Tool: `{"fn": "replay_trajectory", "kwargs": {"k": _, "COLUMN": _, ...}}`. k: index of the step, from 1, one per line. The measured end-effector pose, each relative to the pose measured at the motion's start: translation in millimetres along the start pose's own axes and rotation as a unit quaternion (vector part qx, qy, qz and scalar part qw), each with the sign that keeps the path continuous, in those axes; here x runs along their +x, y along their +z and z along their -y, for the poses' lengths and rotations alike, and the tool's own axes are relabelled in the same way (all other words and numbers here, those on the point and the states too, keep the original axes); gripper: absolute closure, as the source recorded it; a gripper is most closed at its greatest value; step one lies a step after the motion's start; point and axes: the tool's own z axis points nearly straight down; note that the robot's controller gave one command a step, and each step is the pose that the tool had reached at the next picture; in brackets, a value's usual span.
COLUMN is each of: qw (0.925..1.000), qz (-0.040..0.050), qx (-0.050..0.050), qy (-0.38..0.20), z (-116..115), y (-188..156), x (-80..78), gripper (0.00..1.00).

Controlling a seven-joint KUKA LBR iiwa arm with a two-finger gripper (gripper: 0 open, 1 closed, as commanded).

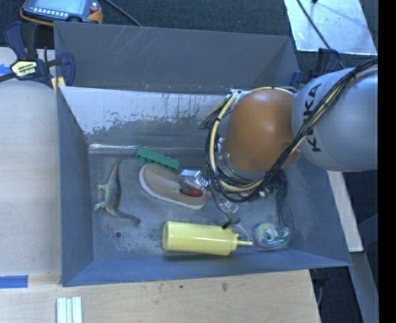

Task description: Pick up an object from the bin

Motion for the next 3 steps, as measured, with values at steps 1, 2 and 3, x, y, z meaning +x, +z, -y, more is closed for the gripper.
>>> {"fn": "replay_trajectory", "kwargs": {"k": 1, "qw": 0.9860, "qz": 0.0005, "qx": 0.001, "qy": -0.167, "z": 3.6, "y": 2.7, "x": 14.4, "gripper": 0.00}}
{"fn": "replay_trajectory", "kwargs": {"k": 2, "qw": 0.9713, "qz": 0.0009, "qx": 0.000, "qy": -0.238, "z": 29.6, "y": -1.2, "x": 43.0, "gripper": 0.00}}
{"fn": "replay_trajectory", "kwargs": {"k": 3, "qw": 0.9954, "qz": -0.0014, "qx": -0.001, "qy": -0.096, "z": 38.5, "y": 0.9, "x": 60.7, "gripper": 0.00}}
